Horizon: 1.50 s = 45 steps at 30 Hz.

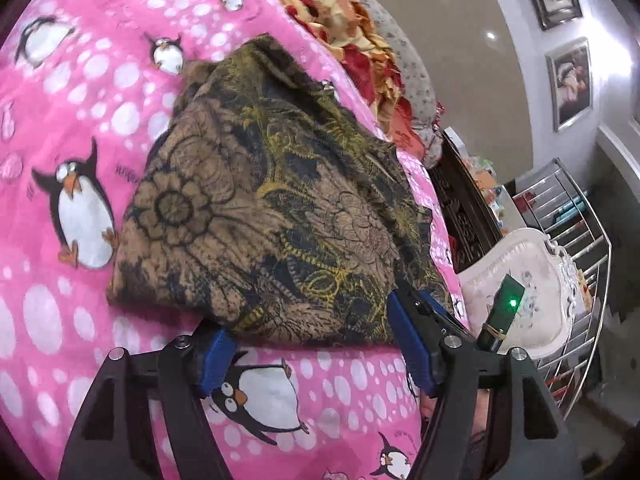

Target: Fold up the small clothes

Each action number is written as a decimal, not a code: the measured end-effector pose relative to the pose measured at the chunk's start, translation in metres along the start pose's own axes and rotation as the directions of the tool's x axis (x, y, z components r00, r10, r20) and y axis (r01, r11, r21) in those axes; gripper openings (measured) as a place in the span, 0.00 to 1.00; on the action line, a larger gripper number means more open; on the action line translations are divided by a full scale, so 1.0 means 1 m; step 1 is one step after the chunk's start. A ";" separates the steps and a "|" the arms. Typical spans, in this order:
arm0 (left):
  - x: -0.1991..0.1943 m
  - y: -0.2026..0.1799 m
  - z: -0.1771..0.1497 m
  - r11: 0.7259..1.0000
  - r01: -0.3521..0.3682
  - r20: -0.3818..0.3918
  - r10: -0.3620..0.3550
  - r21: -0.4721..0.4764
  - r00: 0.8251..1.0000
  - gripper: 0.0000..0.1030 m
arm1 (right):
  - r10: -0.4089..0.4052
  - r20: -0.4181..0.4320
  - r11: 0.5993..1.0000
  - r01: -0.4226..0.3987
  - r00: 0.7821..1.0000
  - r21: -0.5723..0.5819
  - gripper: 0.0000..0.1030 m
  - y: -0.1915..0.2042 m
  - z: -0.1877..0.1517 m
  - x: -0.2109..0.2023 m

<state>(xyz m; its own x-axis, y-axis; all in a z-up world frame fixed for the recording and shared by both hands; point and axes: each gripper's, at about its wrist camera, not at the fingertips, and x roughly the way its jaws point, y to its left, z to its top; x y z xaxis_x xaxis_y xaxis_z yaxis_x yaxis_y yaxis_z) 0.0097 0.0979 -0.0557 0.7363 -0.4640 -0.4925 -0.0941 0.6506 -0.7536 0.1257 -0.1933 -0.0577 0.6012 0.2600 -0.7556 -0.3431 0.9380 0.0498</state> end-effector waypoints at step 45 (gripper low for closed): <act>0.016 -0.119 -0.007 0.672 -0.292 0.274 0.136 0.680 0.952 0.00 | 0.320 -0.590 0.844 -0.506 0.741 -0.178 0.77 0.236 0.224 0.083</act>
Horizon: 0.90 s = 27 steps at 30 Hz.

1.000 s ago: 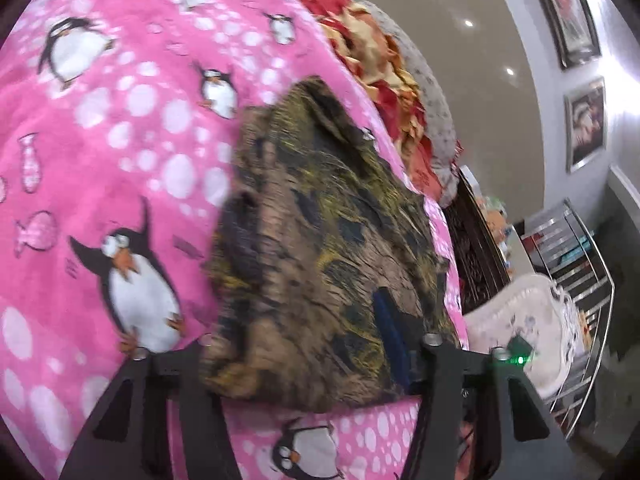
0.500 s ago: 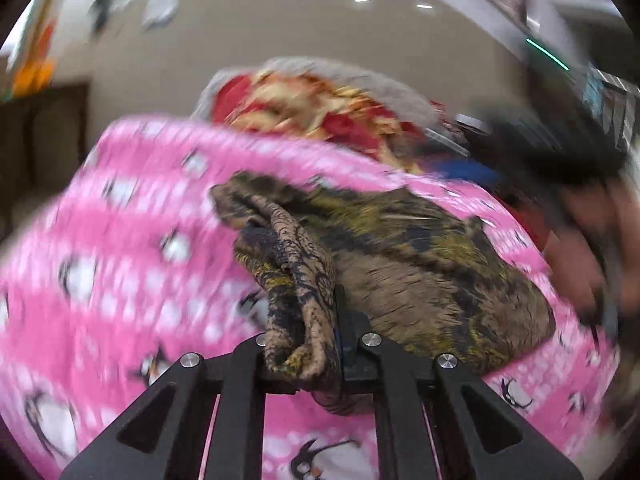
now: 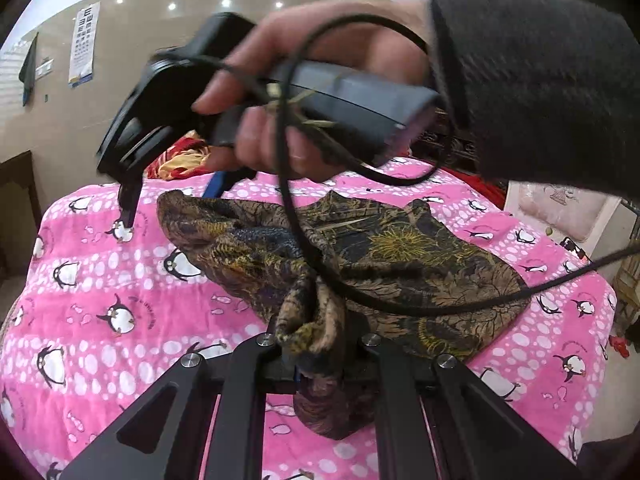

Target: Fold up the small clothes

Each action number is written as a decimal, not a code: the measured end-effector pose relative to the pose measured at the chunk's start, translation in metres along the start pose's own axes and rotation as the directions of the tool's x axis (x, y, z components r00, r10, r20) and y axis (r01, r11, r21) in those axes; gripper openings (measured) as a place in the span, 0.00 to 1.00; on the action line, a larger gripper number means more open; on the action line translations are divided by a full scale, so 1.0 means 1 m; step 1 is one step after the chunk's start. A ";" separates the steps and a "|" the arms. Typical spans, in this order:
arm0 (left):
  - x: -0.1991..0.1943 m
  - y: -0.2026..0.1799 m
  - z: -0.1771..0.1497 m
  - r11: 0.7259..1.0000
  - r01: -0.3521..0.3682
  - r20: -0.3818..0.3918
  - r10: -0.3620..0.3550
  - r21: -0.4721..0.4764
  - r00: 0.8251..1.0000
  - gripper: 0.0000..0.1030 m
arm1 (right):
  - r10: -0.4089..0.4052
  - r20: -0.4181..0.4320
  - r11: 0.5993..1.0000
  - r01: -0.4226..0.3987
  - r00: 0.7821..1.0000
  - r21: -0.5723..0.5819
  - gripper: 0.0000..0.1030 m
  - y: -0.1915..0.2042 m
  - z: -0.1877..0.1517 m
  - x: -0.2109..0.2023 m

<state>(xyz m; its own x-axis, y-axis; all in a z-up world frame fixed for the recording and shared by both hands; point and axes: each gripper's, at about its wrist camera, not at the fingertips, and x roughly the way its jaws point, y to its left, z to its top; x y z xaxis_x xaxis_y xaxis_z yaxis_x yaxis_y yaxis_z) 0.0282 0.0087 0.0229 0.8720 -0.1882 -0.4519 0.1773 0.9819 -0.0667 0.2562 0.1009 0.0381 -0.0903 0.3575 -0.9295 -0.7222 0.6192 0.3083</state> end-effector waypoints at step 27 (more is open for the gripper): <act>0.113 -0.194 0.017 0.928 0.333 -0.209 -0.297 0.166 0.932 0.00 | -0.075 0.213 0.959 0.013 0.974 0.282 0.08 -0.291 -0.181 -0.118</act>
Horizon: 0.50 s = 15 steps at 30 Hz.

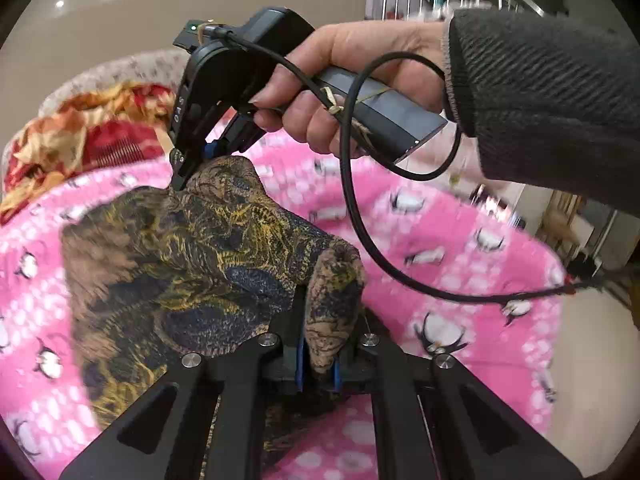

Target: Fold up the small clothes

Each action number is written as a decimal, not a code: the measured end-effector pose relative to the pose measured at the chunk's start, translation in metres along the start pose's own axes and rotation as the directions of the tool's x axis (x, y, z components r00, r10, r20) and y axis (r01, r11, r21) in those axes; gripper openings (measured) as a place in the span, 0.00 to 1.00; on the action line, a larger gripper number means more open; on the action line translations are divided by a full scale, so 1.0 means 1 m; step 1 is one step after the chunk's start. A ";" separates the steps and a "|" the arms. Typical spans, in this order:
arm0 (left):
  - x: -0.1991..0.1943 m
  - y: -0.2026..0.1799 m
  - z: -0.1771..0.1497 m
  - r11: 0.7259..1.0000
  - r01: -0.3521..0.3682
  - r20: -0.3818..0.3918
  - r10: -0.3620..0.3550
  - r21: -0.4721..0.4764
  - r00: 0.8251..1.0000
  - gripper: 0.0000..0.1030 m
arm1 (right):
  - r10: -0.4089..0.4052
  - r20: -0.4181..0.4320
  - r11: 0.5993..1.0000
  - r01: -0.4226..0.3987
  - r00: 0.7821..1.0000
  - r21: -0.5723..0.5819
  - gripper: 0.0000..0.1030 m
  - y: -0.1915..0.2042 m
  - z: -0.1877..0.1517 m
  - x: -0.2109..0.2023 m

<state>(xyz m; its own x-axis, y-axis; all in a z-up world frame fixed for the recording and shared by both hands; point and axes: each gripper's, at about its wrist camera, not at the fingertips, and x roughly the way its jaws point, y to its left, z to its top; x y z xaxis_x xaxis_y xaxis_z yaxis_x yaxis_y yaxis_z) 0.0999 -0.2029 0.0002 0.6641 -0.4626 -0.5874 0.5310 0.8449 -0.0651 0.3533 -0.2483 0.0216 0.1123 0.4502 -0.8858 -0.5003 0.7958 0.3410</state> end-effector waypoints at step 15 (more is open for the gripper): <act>-0.084 0.067 -0.033 0.967 -0.072 0.016 0.078 -0.244 0.997 0.00 | 0.104 0.328 0.994 -0.090 0.939 -0.059 0.23 0.017 -0.113 -0.080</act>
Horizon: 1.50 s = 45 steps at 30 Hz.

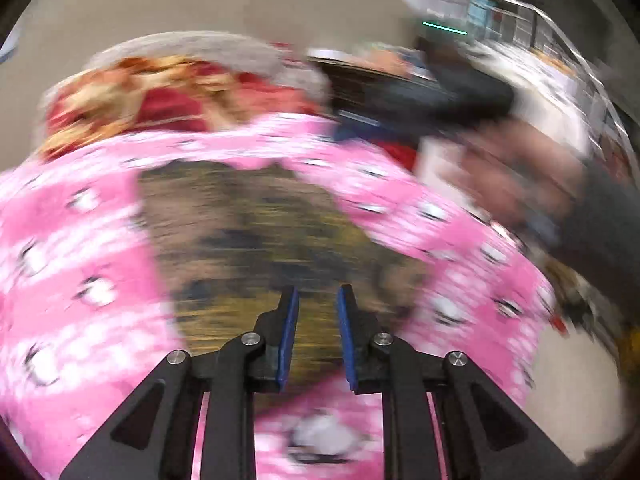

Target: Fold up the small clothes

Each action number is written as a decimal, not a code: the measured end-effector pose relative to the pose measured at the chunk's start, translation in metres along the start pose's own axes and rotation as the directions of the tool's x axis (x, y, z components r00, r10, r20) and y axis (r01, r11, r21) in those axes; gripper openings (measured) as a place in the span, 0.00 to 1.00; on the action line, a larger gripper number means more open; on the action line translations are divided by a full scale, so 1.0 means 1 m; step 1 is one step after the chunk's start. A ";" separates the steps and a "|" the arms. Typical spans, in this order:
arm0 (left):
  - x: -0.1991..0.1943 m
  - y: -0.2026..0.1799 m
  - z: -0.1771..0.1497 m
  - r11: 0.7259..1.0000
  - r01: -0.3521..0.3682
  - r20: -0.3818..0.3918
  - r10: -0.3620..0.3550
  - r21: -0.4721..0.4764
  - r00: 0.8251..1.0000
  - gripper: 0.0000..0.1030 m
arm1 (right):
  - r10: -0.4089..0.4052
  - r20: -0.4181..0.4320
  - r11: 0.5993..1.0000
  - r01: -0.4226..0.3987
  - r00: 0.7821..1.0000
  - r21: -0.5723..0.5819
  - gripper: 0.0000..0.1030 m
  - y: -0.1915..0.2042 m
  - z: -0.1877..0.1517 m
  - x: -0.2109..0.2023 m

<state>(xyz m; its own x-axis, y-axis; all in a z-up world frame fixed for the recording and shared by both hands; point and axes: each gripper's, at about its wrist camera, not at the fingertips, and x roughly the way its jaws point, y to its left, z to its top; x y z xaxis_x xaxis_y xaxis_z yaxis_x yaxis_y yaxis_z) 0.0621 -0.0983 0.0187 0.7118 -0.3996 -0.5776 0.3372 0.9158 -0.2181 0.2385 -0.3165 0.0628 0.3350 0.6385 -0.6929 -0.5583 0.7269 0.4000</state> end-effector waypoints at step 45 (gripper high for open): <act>0.173 0.125 0.090 0.924 -0.138 -0.067 0.122 -0.357 0.990 0.00 | -0.489 0.010 0.860 0.481 0.872 0.171 0.18 -0.035 -0.006 0.140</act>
<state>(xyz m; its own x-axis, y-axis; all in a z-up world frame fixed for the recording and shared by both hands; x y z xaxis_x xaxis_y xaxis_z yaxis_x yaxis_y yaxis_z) 0.2825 -0.0565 -0.0374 0.7045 -0.2812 -0.6516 -0.0068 0.9154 -0.4024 0.2999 -0.2543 -0.0518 0.5725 0.2038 -0.7942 -0.1895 0.9753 0.1137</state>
